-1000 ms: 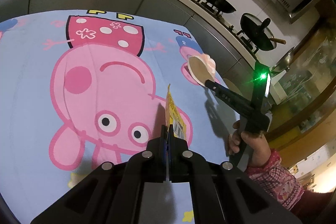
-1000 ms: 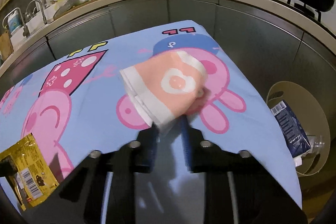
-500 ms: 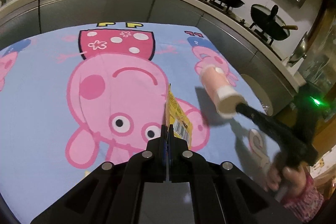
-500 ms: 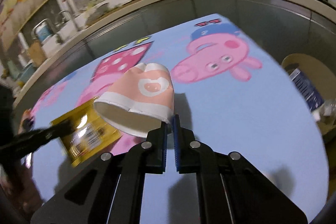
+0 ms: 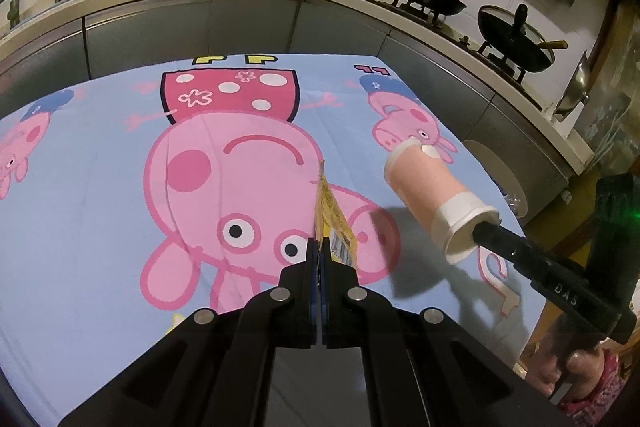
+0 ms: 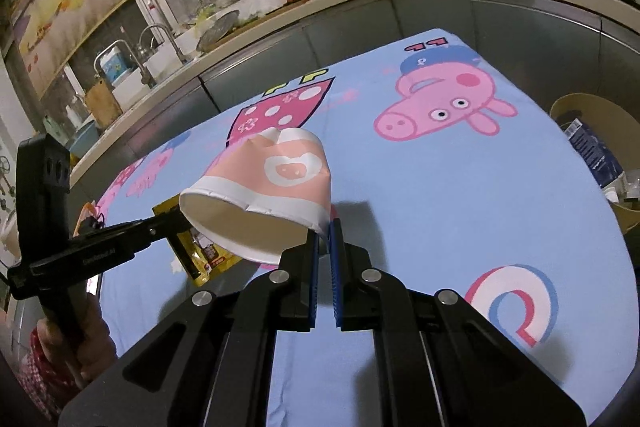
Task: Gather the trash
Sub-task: 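Grasp the pink-white paper cup rim with the right gripper while the left gripper holds the wrapper, then carry the wrapper and cup to the beige bin and open both grippers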
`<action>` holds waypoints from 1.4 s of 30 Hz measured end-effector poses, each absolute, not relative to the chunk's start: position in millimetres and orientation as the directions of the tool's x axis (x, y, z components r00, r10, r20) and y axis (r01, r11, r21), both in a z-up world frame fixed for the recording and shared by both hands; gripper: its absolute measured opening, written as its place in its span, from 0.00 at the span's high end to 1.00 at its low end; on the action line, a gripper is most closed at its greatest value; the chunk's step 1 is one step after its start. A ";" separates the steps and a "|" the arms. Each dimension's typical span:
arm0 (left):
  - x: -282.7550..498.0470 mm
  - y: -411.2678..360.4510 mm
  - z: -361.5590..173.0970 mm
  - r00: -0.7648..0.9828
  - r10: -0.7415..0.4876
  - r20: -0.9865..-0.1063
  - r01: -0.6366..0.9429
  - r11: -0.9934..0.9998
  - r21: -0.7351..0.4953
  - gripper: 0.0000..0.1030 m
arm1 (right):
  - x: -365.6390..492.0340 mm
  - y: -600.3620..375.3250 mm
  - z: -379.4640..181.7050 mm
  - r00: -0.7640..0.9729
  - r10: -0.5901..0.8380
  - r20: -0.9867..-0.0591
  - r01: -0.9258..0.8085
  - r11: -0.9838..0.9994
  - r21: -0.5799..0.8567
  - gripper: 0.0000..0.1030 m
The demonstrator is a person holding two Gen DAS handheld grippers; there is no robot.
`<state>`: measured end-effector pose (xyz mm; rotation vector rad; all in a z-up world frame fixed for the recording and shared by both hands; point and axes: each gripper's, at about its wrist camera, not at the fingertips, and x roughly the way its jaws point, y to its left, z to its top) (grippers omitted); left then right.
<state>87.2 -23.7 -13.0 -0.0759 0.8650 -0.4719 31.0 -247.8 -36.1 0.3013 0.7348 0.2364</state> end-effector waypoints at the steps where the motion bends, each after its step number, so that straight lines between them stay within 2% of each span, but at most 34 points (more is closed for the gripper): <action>1: 87.2 -24.8 -12.2 0.553 -0.429 -0.714 0.370 0.895 -0.250 0.99 | 30.5 -249.7 -36.2 0.720 0.313 -0.619 -0.102 0.931 0.351 0.95; 11: 94.5 -46.5 0.7 0.542 -0.449 -0.711 0.409 0.879 -0.243 0.99 | 27.1 -283.5 -37.6 0.744 0.277 -0.608 -0.038 0.926 0.376 0.95; 19: 113.0 -88.6 24.5 0.514 -0.503 -0.695 0.491 0.837 -0.243 0.99 | 24.2 -338.7 -37.9 0.785 0.182 -0.592 0.077 0.920 0.385 0.95; 28: 135.3 -194.2 45.5 0.440 -0.576 -0.689 0.631 0.744 -0.220 0.99 | 6.8 -438.2 -37.7 0.824 0.007 -0.566 0.268 0.876 0.401 0.95; 34: 153.5 -298.5 36.2 0.348 -0.589 -0.730 0.711 0.673 -0.204 0.99 | -5.8 -522.6 -43.6 0.818 -0.136 -0.558 0.415 0.812 0.411 0.95; 42: 180.2 -401.7 20.5 0.274 -0.579 -0.768 0.758 0.621 -0.198 0.99 | 7.7 -578.0 -74.3 0.777 -0.167 -0.606 0.480 0.781 0.399 0.95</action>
